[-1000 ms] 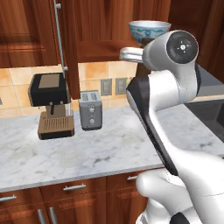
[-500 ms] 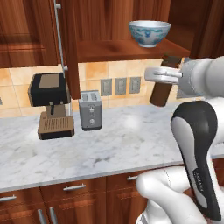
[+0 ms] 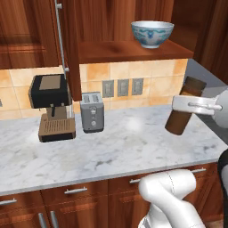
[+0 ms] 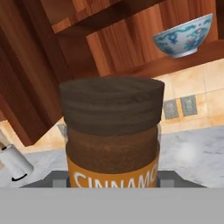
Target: Take the cinnamon bottle from the cabinet and place it on the dining table, next to the plate with the cupcake. Then take the chocolate from the dining counter and place it on the cupcake plate.
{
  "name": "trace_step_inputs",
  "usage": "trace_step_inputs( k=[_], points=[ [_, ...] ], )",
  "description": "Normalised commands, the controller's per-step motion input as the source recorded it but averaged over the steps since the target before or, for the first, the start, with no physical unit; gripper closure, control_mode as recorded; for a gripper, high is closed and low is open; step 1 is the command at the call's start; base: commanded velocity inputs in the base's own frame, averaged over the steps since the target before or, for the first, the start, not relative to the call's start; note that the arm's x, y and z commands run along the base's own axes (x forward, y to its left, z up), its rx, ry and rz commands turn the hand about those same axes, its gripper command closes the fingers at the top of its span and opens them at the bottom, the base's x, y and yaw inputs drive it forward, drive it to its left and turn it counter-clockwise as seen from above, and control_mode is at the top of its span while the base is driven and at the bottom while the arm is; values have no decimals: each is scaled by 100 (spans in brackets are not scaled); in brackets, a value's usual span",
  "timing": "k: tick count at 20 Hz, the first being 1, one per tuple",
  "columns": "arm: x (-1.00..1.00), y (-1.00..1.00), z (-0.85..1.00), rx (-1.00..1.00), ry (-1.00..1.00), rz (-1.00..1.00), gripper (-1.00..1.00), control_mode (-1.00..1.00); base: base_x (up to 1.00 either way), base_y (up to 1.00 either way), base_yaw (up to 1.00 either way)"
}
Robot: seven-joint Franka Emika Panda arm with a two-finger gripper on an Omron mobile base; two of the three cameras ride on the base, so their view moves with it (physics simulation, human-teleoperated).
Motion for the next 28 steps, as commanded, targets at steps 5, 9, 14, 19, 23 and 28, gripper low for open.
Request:
trace_step_inputs(
  k=[5, 9, 14, 19, 23, 28],
  points=[
    [-9, -4, -15, 9, 5, 0, 100, -100, 0, 0, 0],
    [0, -23, -52, 8, 10, 0, 100, -100, 0, 0, 0],
    [0, -3, -9, -2, 0, 4, 100, -100, 0, 0, 0],
    [0, 0, 0, -10, 0, 2, 100, 100, 0, 5, 1],
    [0, 0, 0, 0, 0, 0, 100, 100, -7, 2, 2],
    [0, 0, 0, 0, 0, 0, 100, 100, -28, 0, 15]
  ],
)
